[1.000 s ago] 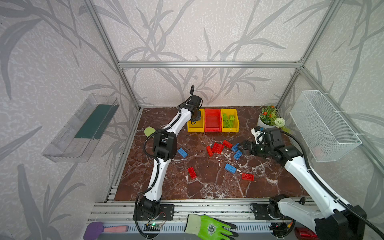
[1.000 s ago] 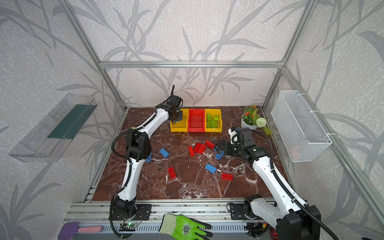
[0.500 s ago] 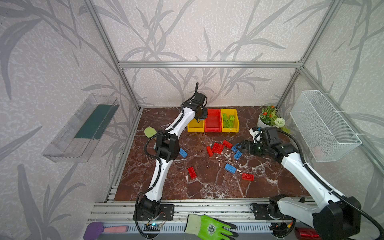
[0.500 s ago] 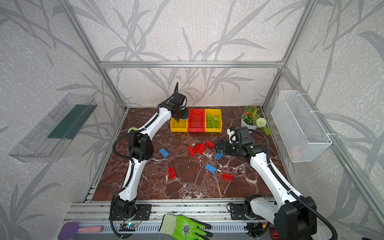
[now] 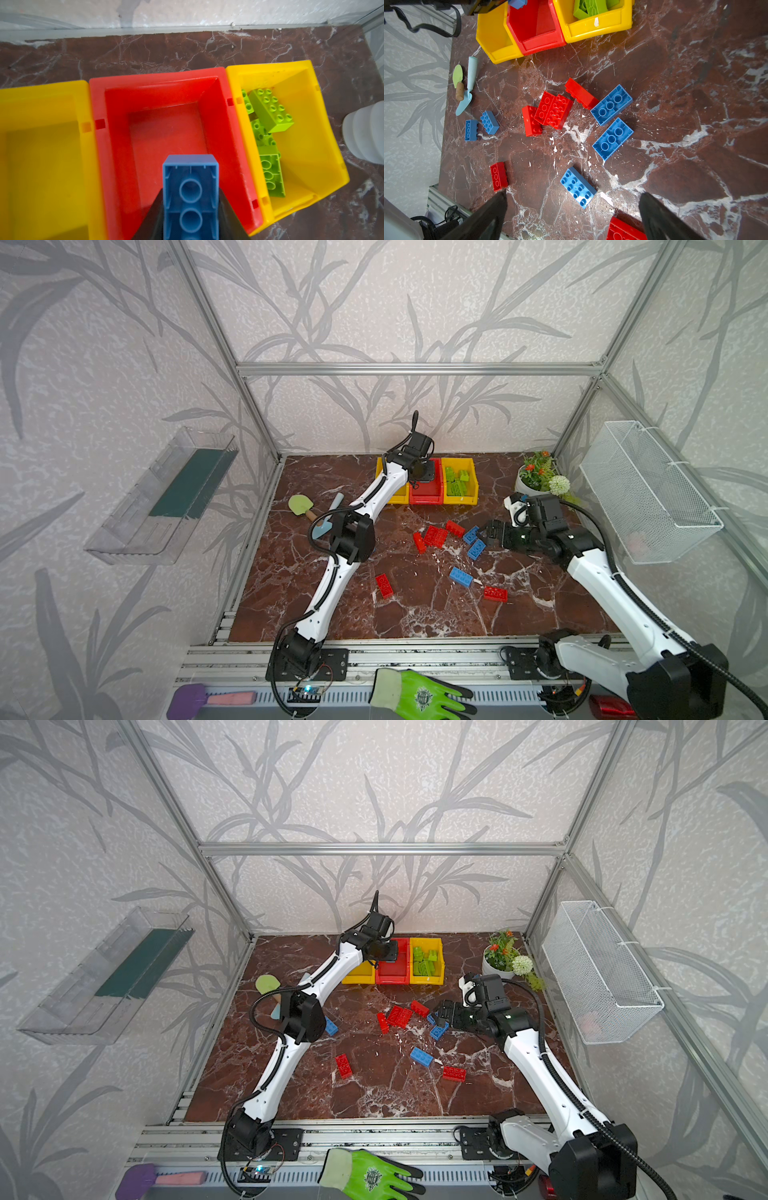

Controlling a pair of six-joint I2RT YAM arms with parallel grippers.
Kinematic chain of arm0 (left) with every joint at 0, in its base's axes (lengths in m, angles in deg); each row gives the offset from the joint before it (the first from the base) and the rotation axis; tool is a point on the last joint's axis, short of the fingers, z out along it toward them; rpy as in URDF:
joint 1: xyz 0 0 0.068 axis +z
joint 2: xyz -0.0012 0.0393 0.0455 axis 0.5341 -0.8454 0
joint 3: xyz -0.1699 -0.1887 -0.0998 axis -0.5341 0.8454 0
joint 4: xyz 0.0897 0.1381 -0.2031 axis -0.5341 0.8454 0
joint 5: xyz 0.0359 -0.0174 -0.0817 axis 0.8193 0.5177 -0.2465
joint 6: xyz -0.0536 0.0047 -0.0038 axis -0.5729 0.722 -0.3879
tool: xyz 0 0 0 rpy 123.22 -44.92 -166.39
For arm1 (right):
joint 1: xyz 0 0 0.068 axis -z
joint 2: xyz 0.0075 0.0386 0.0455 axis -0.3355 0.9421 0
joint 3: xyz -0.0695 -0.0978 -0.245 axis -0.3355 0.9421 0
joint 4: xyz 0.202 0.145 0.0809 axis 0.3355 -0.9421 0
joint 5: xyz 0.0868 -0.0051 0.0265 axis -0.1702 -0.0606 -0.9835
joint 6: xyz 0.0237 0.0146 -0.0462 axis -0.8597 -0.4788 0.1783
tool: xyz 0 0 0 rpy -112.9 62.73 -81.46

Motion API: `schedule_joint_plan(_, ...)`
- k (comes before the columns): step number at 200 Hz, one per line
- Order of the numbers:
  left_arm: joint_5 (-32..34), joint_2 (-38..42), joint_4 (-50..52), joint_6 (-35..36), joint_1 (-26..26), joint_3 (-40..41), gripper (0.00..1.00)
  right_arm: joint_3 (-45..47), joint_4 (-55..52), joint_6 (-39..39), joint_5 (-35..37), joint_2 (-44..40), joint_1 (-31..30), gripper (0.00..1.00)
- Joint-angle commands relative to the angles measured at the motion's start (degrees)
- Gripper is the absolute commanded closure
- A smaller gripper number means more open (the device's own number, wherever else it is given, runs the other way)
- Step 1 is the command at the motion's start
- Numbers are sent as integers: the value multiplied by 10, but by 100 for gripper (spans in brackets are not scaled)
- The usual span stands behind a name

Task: Sort the legos into containers by color
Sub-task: Place the lego in the container, then pick up the lego from the middle-left of the table.

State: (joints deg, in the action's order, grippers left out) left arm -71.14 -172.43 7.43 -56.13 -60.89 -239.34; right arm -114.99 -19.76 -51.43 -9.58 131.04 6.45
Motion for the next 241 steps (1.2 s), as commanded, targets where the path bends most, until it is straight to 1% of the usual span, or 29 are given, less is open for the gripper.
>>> schedule_joint_plan(1,-15,-1,-12,-4,4,-14,38,-6,-15,8,4,-15,4,1)
schedule_joint_plan(5,-19,0,-14,-5,4,-14,31,-5,-15,8,4,-16,5,1)
schedule_joint_plan(9,-21,2,-15,-5,3,-13,27,-6,-16,8,4,-17,5,1)
schedule_joint_plan(29,-36,16,-18,-6,-1,-13,20,-5,-19,8,5,-23,6,1)
schedule_joint_plan(43,-54,33,-16,-12,-4,-12,20,-3,-22,9,6,-28,6,1)
schedule_joint_plan(52,-53,46,-11,-13,-7,-8,20,-2,-24,8,7,-33,6,1)
schedule_joint_plan(64,-38,67,1,-14,-13,4,20,1,-26,8,8,-40,6,1)
schedule_joint_plan(79,-12,108,12,-16,-19,45,21,6,-27,8,13,-52,6,1)
schedule_joint_plan(93,21,166,1,-16,-26,130,24,14,-26,8,14,-60,6,1)
schedule_joint_plan(111,67,271,-58,-28,-31,294,26,25,-19,5,9,-66,6,1)
schedule_joint_plan(123,92,343,-101,-50,-31,419,27,32,-13,2,1,-69,5,1)
schedule_joint_plan(134,120,407,-127,-74,-31,514,28,38,-8,0,-5,-71,3,1)
schedule_joint_plan(158,170,518,-144,-129,-31,682,29,42,-7,1,6,-75,-12,1)
schedule_joint_plan(170,200,556,-123,-172,-30,735,30,43,-8,2,17,-75,-29,1)
schedule_joint_plan(196,230,607,-111,-216,-30,824,31,50,3,-5,30,-70,-67,1)
schedule_joint_plan(220,223,624,-126,-246,-23,874,31,54,13,-13,42,-61,-99,1)
schedule_joint_plan(241,209,615,-142,-259,-8,894,31,57,20,-21,47,-58,-115,1)
